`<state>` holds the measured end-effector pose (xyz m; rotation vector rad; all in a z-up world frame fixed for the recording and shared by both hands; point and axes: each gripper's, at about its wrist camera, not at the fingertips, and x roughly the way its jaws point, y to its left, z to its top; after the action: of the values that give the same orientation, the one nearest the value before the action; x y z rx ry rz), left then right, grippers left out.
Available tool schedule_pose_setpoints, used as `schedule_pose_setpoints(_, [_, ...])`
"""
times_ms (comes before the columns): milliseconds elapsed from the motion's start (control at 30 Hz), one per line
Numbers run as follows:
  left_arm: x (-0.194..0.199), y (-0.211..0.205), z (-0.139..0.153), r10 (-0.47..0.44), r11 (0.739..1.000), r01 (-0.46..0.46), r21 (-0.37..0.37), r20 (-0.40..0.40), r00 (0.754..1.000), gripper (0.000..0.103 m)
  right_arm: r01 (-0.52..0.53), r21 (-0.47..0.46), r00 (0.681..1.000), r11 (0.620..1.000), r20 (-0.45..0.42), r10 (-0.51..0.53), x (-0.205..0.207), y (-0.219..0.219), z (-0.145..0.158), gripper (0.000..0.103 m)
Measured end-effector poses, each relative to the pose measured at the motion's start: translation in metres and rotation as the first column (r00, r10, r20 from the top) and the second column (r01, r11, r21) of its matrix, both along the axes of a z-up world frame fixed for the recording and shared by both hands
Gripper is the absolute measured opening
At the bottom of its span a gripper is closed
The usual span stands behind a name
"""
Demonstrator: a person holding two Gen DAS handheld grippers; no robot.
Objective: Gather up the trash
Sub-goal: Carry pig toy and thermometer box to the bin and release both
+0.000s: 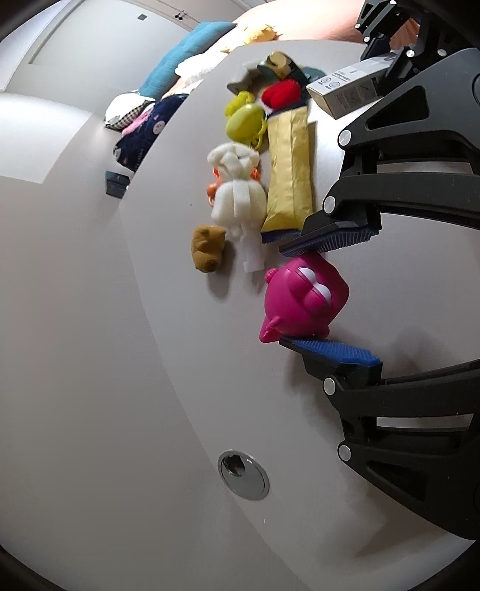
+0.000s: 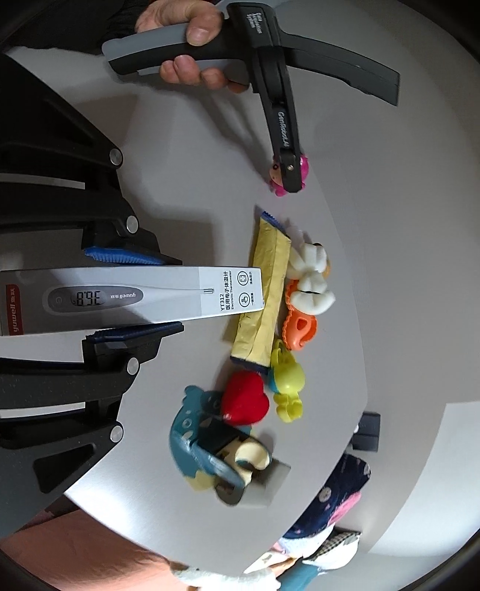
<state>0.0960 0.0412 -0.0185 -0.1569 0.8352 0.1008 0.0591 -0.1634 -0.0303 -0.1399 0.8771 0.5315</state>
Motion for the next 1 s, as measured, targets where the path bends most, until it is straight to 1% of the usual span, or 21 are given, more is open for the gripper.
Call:
schedule_pose_setpoints(200, [-0.017, -0.006, 0.015, -0.026, 1.000, 0.026, -0.005, 0.040, 0.999, 0.043, 0.063, 0.035, 0.998, 0.997, 0.029, -0.064, -0.021, -0.015, 0.017, 0.029])
schedule_pose_setpoints(267, [-0.029, -0.009, 0.022, -0.042, 0.999, 0.042, -0.004, 0.060, 0.997, 0.043, 0.085, 0.045, 0.995, 0.995, 0.038, -0.087, -0.026, -0.022, 0.022, 0.029])
schedule_pose_setpoints(367, [-0.039, -0.022, 0.032, -0.078, 0.997, 0.078, 0.003, 0.087, 0.993, 0.042, 0.113, 0.058, 0.992, 0.992, 0.051, -0.116, -0.036, -0.033, 0.028, 0.029])
schedule_pose_setpoints(567, [-0.060, -0.051, 0.043, -0.145, 0.989, 0.144, 0.019, 0.118, 0.982, 0.042, 0.158, 0.066, 0.984, 0.985, 0.077, -0.163, -0.055, -0.055, 0.039, 0.029])
schedule_pose_setpoints(767, [-0.072, -0.081, 0.047, -0.202, 0.979, 0.200, 0.030, 0.126, 0.971, 0.043, 0.204, 0.074, 0.973, 0.976, 0.096, -0.210, -0.075, -0.079, 0.044, 0.029])
schedule_pose_setpoints(1000, [-0.084, -0.123, 0.049, -0.279, 0.960, 0.276, 0.041, 0.135, 0.951, 0.043, 0.271, 0.089, 0.953, 0.958, 0.114, -0.280, -0.096, -0.111, 0.049, 0.029])
